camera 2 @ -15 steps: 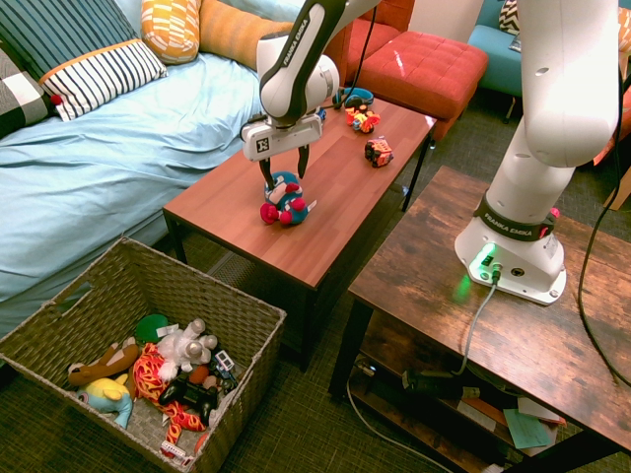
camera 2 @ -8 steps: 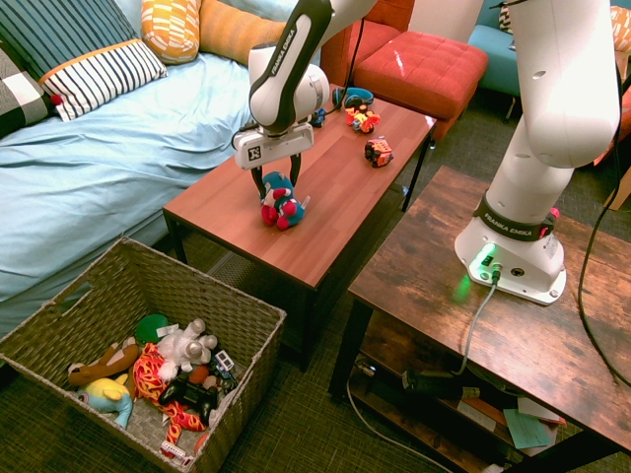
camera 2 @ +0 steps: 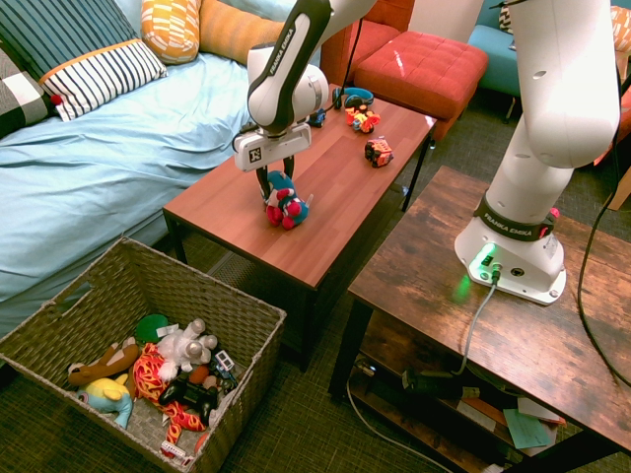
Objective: Put the stuffed toy in the basket
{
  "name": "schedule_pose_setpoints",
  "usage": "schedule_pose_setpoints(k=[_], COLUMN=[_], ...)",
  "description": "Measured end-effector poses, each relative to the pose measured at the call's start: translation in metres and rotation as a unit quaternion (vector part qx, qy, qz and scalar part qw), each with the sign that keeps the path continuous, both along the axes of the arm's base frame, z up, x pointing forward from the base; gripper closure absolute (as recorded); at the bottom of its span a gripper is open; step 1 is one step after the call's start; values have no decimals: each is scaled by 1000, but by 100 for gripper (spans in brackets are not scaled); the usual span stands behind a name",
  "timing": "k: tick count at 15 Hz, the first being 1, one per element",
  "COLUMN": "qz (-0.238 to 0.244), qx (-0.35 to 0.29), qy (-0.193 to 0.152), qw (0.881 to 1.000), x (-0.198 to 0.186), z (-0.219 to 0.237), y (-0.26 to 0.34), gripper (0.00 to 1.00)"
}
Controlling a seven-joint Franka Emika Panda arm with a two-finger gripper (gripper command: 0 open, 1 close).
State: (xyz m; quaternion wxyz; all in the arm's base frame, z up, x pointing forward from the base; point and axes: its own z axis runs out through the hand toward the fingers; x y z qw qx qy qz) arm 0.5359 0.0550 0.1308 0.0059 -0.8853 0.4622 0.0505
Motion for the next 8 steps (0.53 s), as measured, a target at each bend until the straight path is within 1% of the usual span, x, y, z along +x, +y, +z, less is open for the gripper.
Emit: schedule_pose_setpoints(k=[2, 4, 6, 8], qz=[41, 79, 116, 151], qx=[7, 9, 12, 19], qy=[-10, -24, -42, -61], qw=[999, 997, 992, 987], x=[-4, -4, -6, -7], z=[34, 84, 129, 150], y=[16, 47, 89, 141], gripper=[100, 100, 100, 100])
